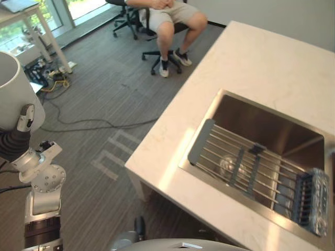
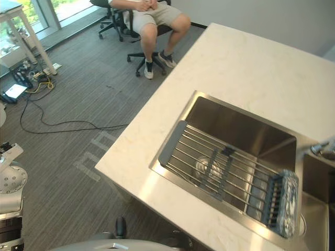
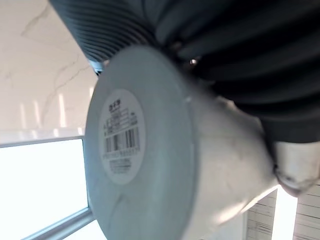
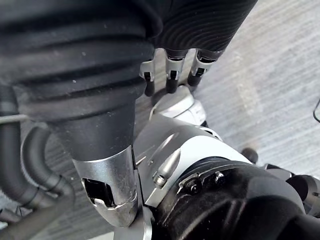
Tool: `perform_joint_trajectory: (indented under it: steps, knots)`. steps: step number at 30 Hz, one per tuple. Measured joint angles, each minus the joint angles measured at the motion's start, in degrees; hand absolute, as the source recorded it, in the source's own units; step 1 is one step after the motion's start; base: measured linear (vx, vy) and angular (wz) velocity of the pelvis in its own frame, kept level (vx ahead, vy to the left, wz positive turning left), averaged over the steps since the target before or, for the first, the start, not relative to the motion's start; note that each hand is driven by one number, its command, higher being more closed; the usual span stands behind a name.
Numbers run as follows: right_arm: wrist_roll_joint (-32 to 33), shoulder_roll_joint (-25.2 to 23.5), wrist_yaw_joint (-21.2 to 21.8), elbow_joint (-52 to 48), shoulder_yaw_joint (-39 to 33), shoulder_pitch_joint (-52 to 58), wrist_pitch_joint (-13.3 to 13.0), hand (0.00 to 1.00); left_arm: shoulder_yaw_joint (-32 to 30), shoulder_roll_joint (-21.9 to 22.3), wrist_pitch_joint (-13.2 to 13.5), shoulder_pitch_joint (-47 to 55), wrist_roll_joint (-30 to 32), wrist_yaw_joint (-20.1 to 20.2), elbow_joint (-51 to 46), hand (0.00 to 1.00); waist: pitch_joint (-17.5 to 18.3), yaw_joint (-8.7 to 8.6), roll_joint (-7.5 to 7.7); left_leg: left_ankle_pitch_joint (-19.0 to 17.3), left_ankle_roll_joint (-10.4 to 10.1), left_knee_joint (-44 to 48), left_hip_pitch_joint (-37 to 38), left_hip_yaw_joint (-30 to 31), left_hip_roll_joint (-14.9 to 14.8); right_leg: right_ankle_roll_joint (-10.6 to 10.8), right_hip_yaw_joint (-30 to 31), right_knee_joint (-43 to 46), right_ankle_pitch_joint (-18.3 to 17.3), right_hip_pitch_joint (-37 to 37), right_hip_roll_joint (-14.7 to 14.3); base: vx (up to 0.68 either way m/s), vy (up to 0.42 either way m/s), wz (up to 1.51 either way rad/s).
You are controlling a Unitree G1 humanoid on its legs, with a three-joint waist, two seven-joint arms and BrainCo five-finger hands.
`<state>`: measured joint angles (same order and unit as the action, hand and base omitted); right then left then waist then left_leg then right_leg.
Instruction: Walk over to the sink, pick up the cup, carry it to the dishwasher, place the cup inside the dishwasher, then close the dishwasher door
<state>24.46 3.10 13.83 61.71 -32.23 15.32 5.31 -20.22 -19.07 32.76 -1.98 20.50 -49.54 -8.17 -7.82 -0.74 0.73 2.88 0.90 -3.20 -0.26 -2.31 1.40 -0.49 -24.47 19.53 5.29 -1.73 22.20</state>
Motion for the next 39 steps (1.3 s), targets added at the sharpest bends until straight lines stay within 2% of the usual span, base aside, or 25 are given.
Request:
perform_joint_trajectory:
  steps: [2,4,5,7,9,11,15,19,21,23,25,26,27,28,29,30,31,32,33,34,35,36,37,38,39]
  knots:
    - [0.5,-0.5,0.1,0.1,0.2,0.3,0.1,0.0,0.1,-0.2,0.0,-1.4,0.0,-0.1,1.2,1.0,0.0,-0.61,-0.12,0.3,-0.3,0.5,-0.9,5.8,-0.3,2.1,6.2,0.9,-10.5,-0.5,-4.4,0.06,-0.138,1.24]
    - [1.3,-0.8,0.6,0.4,0.6,0.6,0.2,0.0,0.4,-0.1,0.3,-3.9,-0.1,0.0,4.9,1.0,0.0,-1.2,0.01,0.7,-1.0,1.6,-2.5,11.5,1.0,1.2,11.5,-0.8,-15.4,-0.2,-10.1,0.03,-0.226,1.68]
    - [2.6,-2.3,0.9,-0.1,1.9,3.1,-1.4,0.0,0.7,0.9,1.0,-4.1,-0.2,0.1,6.6,1.0,0.2,-1.7,0.51,0.3,-1.6,2.7,-3.1,14.9,3.1,0.4,13.1,1.1,-16.9,-1.0,-10.8,0.0,-0.22,1.83]
    - [4.3,-3.4,0.6,0.0,4.5,5.8,0.0,0.0,2.7,2.2,2.4,-3.1,-0.1,0.5,6.7,1.0,0.2,-2.05,-1.07,-0.8,-1.8,2.1,-2.6,16.7,2.8,0.1,18.0,9.0,-17.1,0.7,-11.9,-0.01,-0.178,1.38]
    - [5.1,-4.3,-0.2,-0.1,7.7,8.3,0.0,0.0,3.9,2.2,5.5,-2.9,0.4,0.2,6.4,1.0,0.7,-2.1,-0.57,-0.5,-1.7,1.2,-1.7,15.6,2.3,-0.1,19.1,13.9,-17.0,1.3,-11.9,-0.03,-0.158,0.88]
    - [6.3,-4.3,-0.3,-0.2,10.4,9.6,1.2,0.0,4.6,2.1,6.3,-2.3,1.1,-0.1,4.3,1.0,1.4,-1.85,-0.49,1.4,-2.3,1.0,-1.9,15.0,2.1,0.0,19.2,16.4,-17.0,1.3,-12.1,-0.09,-0.082,0.46]
    - [7.3,-4.9,-2.0,-0.3,12.0,9.8,2.9,0.0,5.4,2.2,7.4,-1.8,1.1,-0.1,3.4,1.0,2.2,-2.18,0.75,4.0,-2.7,1.3,-3.3,18.1,3.0,1.2,19.2,15.8,-18.0,1.5,-12.1,-0.05,-0.052,0.37]
    - [7.1,-6.5,-2.9,-0.1,13.7,10.1,4.7,0.0,7.3,2.6,7.1,-0.7,1.7,0.0,3.3,1.0,2.1,-1.34,2.59,7.2,-3.3,2.0,-6.7,20.3,6.0,1.1,19.3,6.8,-24.1,-3.7,-12.1,-0.15,-0.059,0.68]
    - [6.9,-7.0,-3.3,0.1,13.8,9.1,6.2,0.0,6.6,3.5,7.2,-0.5,1.7,1.2,2.8,1.0,1.6,-0.7,1.96,4.9,-3.1,1.3,-8.5,9.4,3.9,1.5,18.5,-0.9,-26.5,-7.2,-12.3,-0.32,-0.043,0.6]
    - [7.7,-7.2,-3.0,0.2,13.6,8.1,7.2,0.0,7.5,6.4,7.5,-1.1,1.3,5.6,3.6,1.0,1.5,-3.5,-0.31,2.9,-2.9,2.0,-11.8,-3.7,-0.5,2.8,15.8,-9.3,-25.5,-10.8,-15.9,-0.39,-0.06,1.52]
    - [9.7,-7.3,-2.4,0.1,13.6,7.3,6.9,0.0,8.0,6.5,8.1,-1.5,0.9,9.2,4.4,1.0,0.9,-4.39,-1.55,0.8,-1.3,3.2,-14.2,-11.5,-2.7,3.3,12.2,-9.7,-23.7,-10.4,-16.3,-0.29,0.05,1.54]
    - [10.4,-6.5,-2.3,0.0,12.5,6.3,6.8,0.0,8.9,6.2,8.3,-2.1,0.4,11.8,3.9,1.0,0.1,-4.75,-5.31,-2.1,-0.5,4.1,-15.7,-19.2,-5.1,4.4,8.0,-7.7,-23.0,-9.7,-17.4,-0.28,0.139,1.93]
    - [11.3,-5.8,-2.7,0.0,11.4,5.7,6.9,0.0,9.8,6.3,8.4,-3.2,-0.2,13.8,3.9,1.0,-0.8,-6.46,-4.45,-8.4,-0.3,6.1,-17.0,-27.5,-5.5,3.1,3.3,-6.4,-22.8,-8.5,-14.4,-0.21,0.196,1.66]
    - [11.6,-5.3,-2.8,0.2,11.3,5.3,7.2,0.0,10.1,6.1,9.0,-3.7,-0.5,14.6,3.9,1.0,-0.9,-6.19,-3.69,-7.3,2.3,9.6,-18.3,-29.7,-5.6,3.9,1.9,-5.2,-23.0,-7.1,-12.0,-0.17,0.233,1.16]
    - [12.7,-4.0,-3.1,-0.1,11.2,5.4,7.4,0.0,10.7,4.6,9.8,-3.8,-2.8,15.6,2.9,1.0,-0.6,-6.04,-2.94,-5.0,8.6,23.7,-21.0,-30.6,-7.5,4.4,1.7,-1.2,-22.8,-3.4,-7.1,-0.16,0.261,0.14]
    - [14.0,-1.2,-3.0,-1.7,11.1,4.6,7.4,0.0,10.8,3.0,10.3,-3.8,-5.8,17.0,2.0,1.0,-0.7,-5.7,-2.08,-8.0,6.5,38.2,-20.9,-28.5,-11.3,5.2,2.1,1.7,-22.4,-0.9,-3.7,-0.15,0.225,-0.17]
    - [13.9,0.4,-2.9,-3.0,11.1,4.8,7.4,0.0,11.1,2.4,10.7,-3.8,-7.8,18.2,2.0,1.0,-0.7,-5.49,-2.77,-8.6,4.3,38.8,-18.8,-27.1,-13.1,6.0,2.5,2.3,-22.2,-0.7,-3.6,-0.11,0.217,-0.29]
    - [13.9,3.5,-2.4,-5.0,9.6,4.5,7.3,0.0,11.2,2.2,10.9,-4.2,-11.2,20.9,2.2,1.0,-0.6,-6.44,-4.89,-9.2,-1.9,27.5,-11.2,-22.2,-11.9,10.0,4.2,3.3,-23.4,0.0,-2.9,-0.12,0.328,0.19]
    - [13.5,4.1,-2.5,-4.5,7.7,2.4,6.8,0.0,10.9,1.7,10.7,-5.8,-13.5,22.9,3.2,1.0,-1.0,-8.08,-4.27,-6.5,-1.8,19.4,-9.3,-21.7,-6.6,10.8,7.2,4.6,-24.7,1.9,-1.5,-0.17,0.351,0.54]
    - [13.3,4.3,-2.0,-4.5,7.2,1.5,6.7,0.0,11.1,2.2,10.5,-6.2,-14.4,23.9,3.3,1.0,-1.0,-8.31,-5.11,-4.9,-2.0,14.3,-8.0,-21.1,-5.1,10.0,6.8,4.8,-25.1,2.4,-2.7,-0.19,0.28,0.64]
    - [12.0,4.0,-1.8,-4.2,5.5,-0.3,6.4,0.0,10.9,2.9,10.5,-5.5,-15.8,25.5,3.3,1.0,-1.0,-8.23,-5.32,-6.3,-4.9,7.6,-5.3,-25.5,-4.3,8.3,6.0,3.0,-24.4,3.3,-5.2,-0.1,0.108,0.89]
    - [11.1,3.4,-1.3,-4.2,3.7,-0.3,5.9,0.0,11.0,3.6,10.1,-5.7,-16.8,26.8,3.1,1.0,-0.4,-9.07,-4.26,-7.4,-0.2,12.4,-4.9,-27.8,-4.5,6.7,6.3,1.9,-22.6,2.1,-4.3,-0.03,0.037,0.7]
    - [10.8,4.1,-1.2,-3.7,3.5,0.0,5.9,0.0,11.5,3.7,10.1,-5.4,-17.4,27.5,2.7,1.0,-0.5,-8.42,-5.35,-5.3,0.6,14.5,-3.9,-27.3,-6.2,7.5,5.7,3.3,-23.2,2.1,-4.2,0.02,0.068,0.71]
    - [9.0,5.5,-1.3,-2.3,2.3,-0.3,5.6,0.0,11.4,3.9,10.1,-4.8,-18.2,28.5,2.4,1.0,-0.5,-8.35,-6.7,-3.7,-1.9,11.6,-1.8,-26.1,-5.0,8.8,5.9,5.5,-23.9,2.3,-3.4,0.0,0.072,0.31]
    - [8.6,6.1,-0.8,-2.3,2.2,0.1,5.5,0.0,11.8,4.1,9.6,-4.7,-18.6,28.8,2.4,1.0,-0.3,-8.39,-7.31,-3.1,-2.1,10.4,-1.7,-25.8,-4.2,9.0,5.5,5.4,-23.4,2.3,-2.8,0.0,0.139,0.34]
